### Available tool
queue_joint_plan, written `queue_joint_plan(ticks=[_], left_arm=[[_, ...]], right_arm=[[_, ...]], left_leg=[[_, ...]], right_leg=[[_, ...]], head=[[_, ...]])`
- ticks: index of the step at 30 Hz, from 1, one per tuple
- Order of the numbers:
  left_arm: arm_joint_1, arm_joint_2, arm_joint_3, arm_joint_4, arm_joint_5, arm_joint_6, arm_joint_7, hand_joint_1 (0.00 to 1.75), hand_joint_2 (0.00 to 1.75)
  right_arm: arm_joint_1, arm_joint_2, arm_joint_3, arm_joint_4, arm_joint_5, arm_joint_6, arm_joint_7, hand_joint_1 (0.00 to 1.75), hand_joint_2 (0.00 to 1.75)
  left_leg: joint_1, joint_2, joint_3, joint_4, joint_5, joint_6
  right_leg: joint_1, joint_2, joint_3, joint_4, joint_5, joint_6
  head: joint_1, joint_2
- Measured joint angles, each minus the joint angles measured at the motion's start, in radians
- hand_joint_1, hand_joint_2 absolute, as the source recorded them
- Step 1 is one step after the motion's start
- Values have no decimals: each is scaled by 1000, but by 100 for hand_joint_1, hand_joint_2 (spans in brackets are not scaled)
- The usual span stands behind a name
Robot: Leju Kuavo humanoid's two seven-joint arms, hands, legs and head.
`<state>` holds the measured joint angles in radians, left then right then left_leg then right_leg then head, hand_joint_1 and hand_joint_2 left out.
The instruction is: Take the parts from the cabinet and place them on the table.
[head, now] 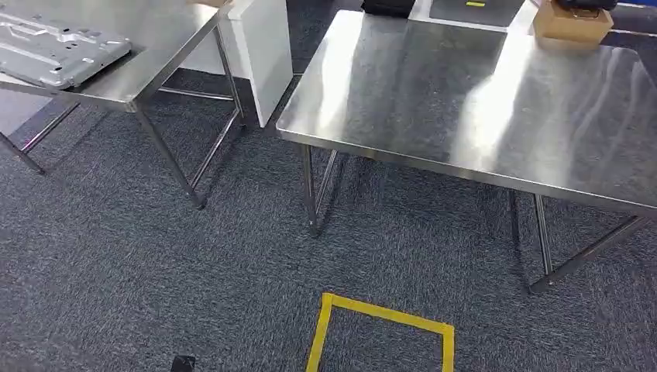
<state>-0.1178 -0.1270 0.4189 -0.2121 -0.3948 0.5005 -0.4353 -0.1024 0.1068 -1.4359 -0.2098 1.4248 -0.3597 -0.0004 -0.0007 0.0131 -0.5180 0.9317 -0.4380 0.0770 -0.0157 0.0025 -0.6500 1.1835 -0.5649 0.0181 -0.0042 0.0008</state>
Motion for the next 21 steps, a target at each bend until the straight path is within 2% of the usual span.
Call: queue_joint_plan(ticks=[1, 2, 3, 4, 5, 6, 7, 8, 9, 10, 11, 12, 13, 15, 16, 17, 18, 19, 21], left_arm=[[0, -1, 0, 0, 0, -1, 1, 0, 0], [0, -2, 0, 0, 0, -4, 1, 0, 0], [0, -4, 0, 0, 0, -4, 1, 0, 0], [0, -5, 0, 0, 0, -5, 2, 0, 0], [0, -6, 0, 0, 0, -5, 2, 0, 0], [-2, -5, 0, 0, 0, -4, 2, 0, 0], [-1, -2, 0, -2, 0, -3, 2, 0, 0], [-1, -5, 0, -1, 0, -3, 1, 0, 0], [-1, -4, 0, -1, 0, -3, 1, 0, 0], [0, 2, 0, -1, 0, -2, 0, 0, 0], [2, 2, 0, 0, 3, -2, 0, 0, 0], [2, 1, 0, 0, 3, -2, 0, 0, 0], [2, 1, 0, 0, 3, -2, 0, 0, 0], [1, 1, 0, 0, -1, -4, 0, 0, 0], [1, 1, 0, 0, -1, -4, 0, 0, 0], [1, 1, 0, 0, 0, -5, 0, 0, 0], [1, 2, 0, 0, 0, -6, 1, 0, 0], [0, 2, 0, 0, 0, -6, 1, 0, 0], [-4, 2, 0, -1, 0, -6, 1, 0, 0]], right_arm=[[0, -2, 0, 0, 0, 0, 0, 0, 175], [1, -2, 0, 0, 0, 0, 0, 0, 175], [2, -5, 0, 0, 0, 0, 0, 0, 175], [2, -8, 0, 0, 1, 0, 0, 0, 175], [0, -9, 1, 0, 2, 0, 0, 0, 175], [-3, -7, 2, 0, 3, 0, 0, 0, 175], [-6, 0, 3, 2, 4, 0, 0, 0, 175], [-1, -5, 3, 2, 4, 0, 0, 0, 175], [-2, -3, 3, 3, 5, 0, 0, 0, 175], [-2, 2, 4, 4, 4, 0, 0, 0, 175], [-1, 2, 4, 4, 4, 0, 0, 0, 175], [-2, 0, 5, 4, 4, 0, 0, 0, 175], [-1, 0, 5, 4, 3, 0, 0, 0, 175], [0, 0, 7, 4, 2, 0, 0, 0, 175], [0, -1, 7, 4, 2, 0, 0, 0, 175], [0, -1, 7, 4, 2, 0, -1, 0, 175], [0, -1, 7, 4, 2, 0, -2, 0, 175], [0, -1, 8, 4, 2, 0, -3, 0, 175], [0, -1, 9, 4, 3, 0, -6, 0, 175]], left_leg=[[1, 2, -12, 1, 8, -4], [3, 2, -24, 4, 15, -8], [6, 3, -36, 9, 21, -14], [11, 3, -51, 18, 25, -20], [16, 3, -67, 33, 27, -25], [14, 4, -81, 55, 26, -34], [12, 2, -95, 62, 29, -43], [4, -1, -94, 70, 29, -46], [4, -4, -103, 82, 32, -46], [5, -6, -109, 83, 37, -51], [10, -5, -118, 87, 38, -61], [11, -4, -133, 109, 15, -73], [13, -5, -149, 148, -29, -75], [13, -5, -198, 293, -129, -74], [13, -5, -216, 358, -159, -70], [13, -5, -217, 387, -166, -65], [12, -5, -196, 371, -154, -57], [10, -6, -154, 316, -129, -46], [-1, -17, -29, 132, -83, -17]], right_leg=[[-3, 0, -20, 68, -25, 7], [-7, 0, -18, 91, -23, 19], [-12, 0, 9, 65, -4, 37], [-19, -1, 58, -4, 26, 56], [-26, -4, 123, -105, 54, 74], [-35, -6, 175, -200, 39, 83], [-17, 7, 185, -191, 33, 65], [-18, 10, 161, -184, 42, 56], [-26, 10, 157, -184, 36, 43], [-41, 8, 157, -170, 37, 42], [-43, 6, 131, -155, 39, 41], [-42, 6, 128, -148, 43, 32], [-39, 5, 119, -148, 47, 26], [-31, 4, 100, -146, 61, 11], [-26, 4, 91, -145, 67, 6], [-21, 4, 84, -145, 73, 2], [-15, 4, 76, -146, 79, 0], [-9, 5, 69, -146, 86, -3], [-4, 10, 56, -146, 99, -3]], head=[[0, 0], [2, 0], [2, 0], [2, 0], [2, 0], [3, 0], [11, 0], [5, 0], [6, 0], [-1, 0], [0, 0], [-8, 0], [-15, 0], [-18, 0], [-19, 0], [-19, 0], [-18, 0], [-18, 0], [-18, 0]])
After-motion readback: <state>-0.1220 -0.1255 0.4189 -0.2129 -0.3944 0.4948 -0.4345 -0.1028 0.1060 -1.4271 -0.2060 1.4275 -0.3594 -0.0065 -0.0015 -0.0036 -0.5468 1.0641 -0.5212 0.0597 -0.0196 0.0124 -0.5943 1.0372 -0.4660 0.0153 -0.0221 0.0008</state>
